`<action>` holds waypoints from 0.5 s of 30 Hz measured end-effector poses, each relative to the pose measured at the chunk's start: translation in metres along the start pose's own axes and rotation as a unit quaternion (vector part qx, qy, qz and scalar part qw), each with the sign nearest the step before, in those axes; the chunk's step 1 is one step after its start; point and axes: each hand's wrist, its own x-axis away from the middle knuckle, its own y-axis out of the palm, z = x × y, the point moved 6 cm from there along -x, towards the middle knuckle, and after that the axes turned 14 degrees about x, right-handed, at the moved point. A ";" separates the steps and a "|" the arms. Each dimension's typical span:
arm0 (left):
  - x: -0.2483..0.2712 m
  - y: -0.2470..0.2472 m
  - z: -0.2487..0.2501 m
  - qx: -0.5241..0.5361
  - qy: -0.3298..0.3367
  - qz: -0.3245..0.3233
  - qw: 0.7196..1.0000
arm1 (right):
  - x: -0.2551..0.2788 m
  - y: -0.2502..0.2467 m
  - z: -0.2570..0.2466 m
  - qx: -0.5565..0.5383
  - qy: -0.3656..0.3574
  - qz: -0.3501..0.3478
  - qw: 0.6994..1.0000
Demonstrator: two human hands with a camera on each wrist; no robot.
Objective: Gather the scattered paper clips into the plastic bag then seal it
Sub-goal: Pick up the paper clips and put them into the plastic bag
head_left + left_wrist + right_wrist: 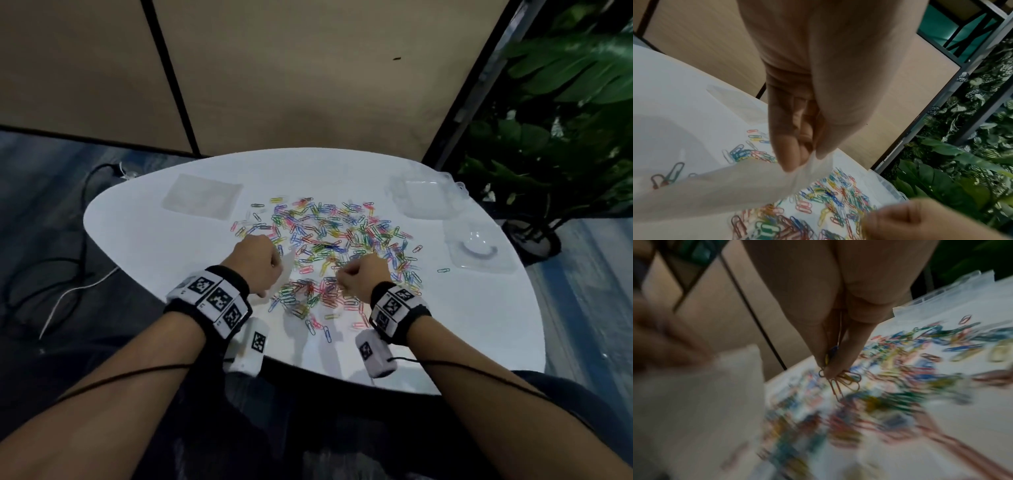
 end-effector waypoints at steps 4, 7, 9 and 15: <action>-0.010 0.011 0.007 0.058 -0.001 -0.005 0.998 | 0.018 -0.026 -0.038 -0.397 0.000 -0.059 0.916; -0.015 0.018 0.021 0.083 0.018 -0.011 0.996 | 0.030 -0.019 -0.058 -0.513 0.023 -0.114 0.850; -0.017 0.020 0.025 0.093 0.025 -0.009 0.995 | 0.030 -0.011 -0.059 -0.524 0.042 -0.116 0.842; -0.016 0.026 0.028 0.121 0.047 0.010 0.991 | 0.017 0.003 -0.044 -0.405 0.062 -0.089 0.908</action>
